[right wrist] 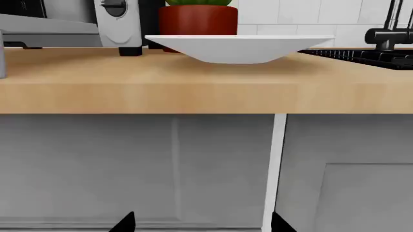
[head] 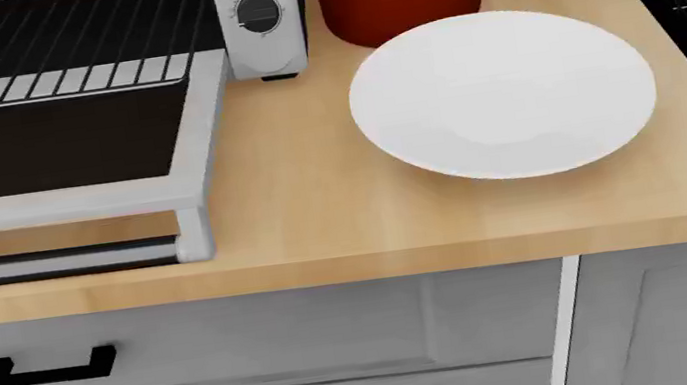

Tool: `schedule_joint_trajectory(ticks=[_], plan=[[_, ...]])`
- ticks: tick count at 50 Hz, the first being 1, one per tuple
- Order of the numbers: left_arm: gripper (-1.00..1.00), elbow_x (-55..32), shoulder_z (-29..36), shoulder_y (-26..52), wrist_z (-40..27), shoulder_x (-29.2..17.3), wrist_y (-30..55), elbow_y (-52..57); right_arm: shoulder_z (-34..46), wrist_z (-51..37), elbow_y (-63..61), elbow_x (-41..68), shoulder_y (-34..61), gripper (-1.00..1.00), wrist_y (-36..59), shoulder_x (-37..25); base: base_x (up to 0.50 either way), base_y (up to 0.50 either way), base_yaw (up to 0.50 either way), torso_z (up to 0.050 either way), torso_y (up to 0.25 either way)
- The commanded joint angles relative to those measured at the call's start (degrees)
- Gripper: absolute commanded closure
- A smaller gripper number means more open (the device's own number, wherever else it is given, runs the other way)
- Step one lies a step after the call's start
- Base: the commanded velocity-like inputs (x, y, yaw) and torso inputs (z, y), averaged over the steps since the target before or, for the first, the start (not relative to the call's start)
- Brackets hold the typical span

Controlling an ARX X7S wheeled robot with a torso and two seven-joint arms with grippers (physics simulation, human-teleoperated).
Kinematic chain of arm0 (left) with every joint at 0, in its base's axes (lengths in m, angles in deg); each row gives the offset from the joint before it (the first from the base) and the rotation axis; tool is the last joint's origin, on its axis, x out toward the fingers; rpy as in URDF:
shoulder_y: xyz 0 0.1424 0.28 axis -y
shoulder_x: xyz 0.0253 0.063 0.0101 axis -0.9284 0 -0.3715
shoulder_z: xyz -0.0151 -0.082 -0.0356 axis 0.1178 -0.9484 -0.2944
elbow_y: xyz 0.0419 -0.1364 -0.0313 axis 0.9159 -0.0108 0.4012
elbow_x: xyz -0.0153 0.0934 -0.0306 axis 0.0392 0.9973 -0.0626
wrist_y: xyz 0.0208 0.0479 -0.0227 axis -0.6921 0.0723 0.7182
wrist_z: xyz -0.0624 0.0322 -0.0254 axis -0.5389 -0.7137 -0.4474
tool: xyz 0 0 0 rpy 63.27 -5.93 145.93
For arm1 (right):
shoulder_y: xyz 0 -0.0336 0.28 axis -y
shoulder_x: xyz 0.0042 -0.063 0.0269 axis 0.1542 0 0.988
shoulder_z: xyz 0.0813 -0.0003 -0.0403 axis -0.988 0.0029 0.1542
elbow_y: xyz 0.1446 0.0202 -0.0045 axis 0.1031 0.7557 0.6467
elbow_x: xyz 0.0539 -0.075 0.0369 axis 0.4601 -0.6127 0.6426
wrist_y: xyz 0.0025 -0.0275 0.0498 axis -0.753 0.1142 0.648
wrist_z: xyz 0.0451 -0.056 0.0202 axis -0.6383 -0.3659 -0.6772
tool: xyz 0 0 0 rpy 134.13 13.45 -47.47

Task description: Pick the bread from the rack and place it on the plate on the counter.

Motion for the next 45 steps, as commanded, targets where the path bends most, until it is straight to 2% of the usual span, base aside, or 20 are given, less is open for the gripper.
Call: schedule_joint_trajectory(ticks=[1, 14, 21, 22, 23, 24, 36, 45], plan=[[-1.00, -0.41, 0.47, -0.08, -0.48, -0.41, 0.60, 0.67, 0.60, 0.00, -0.20, 0.47, 0.09, -1.00, 0.29, -0.47, 0.00, 0.00, 0.00, 0.000, 0.000], [-1.00, -2.60, 3.18, -0.03, -3.12, -3.12, 1.77, 1.28, 4.75, -3.19, 1.16, 1.58, 0.93, -1.00, 0.88, -2.55, 0.00, 0.00, 0.00, 0.000, 0.000], [-1.00, -3.25, 4.80, -0.87, -2.00, -4.41, -1.09, 2.06, 5.81, -4.24, 0.85, 1.87, 0.58, -1.00, 0.88, -3.23, 0.00, 0.00, 0.00, 0.000, 0.000], [-1.00, -4.39, 4.35, -0.68, -2.16, -4.35, 2.10, 2.76, 5.88, -4.33, 1.02, 2.00, 0.61, -1.00, 0.68, -3.32, 0.00, 0.00, 0.00, 0.000, 0.000], [-1.00, -6.62, 4.17, -1.41, -0.15, -4.37, -2.53, 2.98, 5.95, -4.40, 1.46, 2.09, 0.72, -1.00, 0.39, -3.44, 0.00, 0.00, 0.00, 0.019, 0.037], [-1.00, -6.16, 4.31, -1.19, -1.04, -4.54, 0.70, 3.78, 6.03, -4.48, 1.42, 2.20, 0.67, -1.00, 0.33, -3.54, 0.00, 0.00, 0.00, 0.050, 0.084], [-1.00, -6.80, 5.26, -0.91, -2.40, -5.01, 1.65, 4.80, 6.92, -6.01, 0.25, 2.62, 0.72, -1.00, 1.87, -4.57, 0.00, 0.00, 0.00, 0.050, 0.004], [-1.00, -7.25, 5.89, -0.51, -3.72, -6.19, 6.04, 10.04, 7.40, -7.24, -3.18, 2.55, 1.25, -1.00, 5.06, -5.62, 0.00, 0.00, 0.00, 0.050, 0.000]])
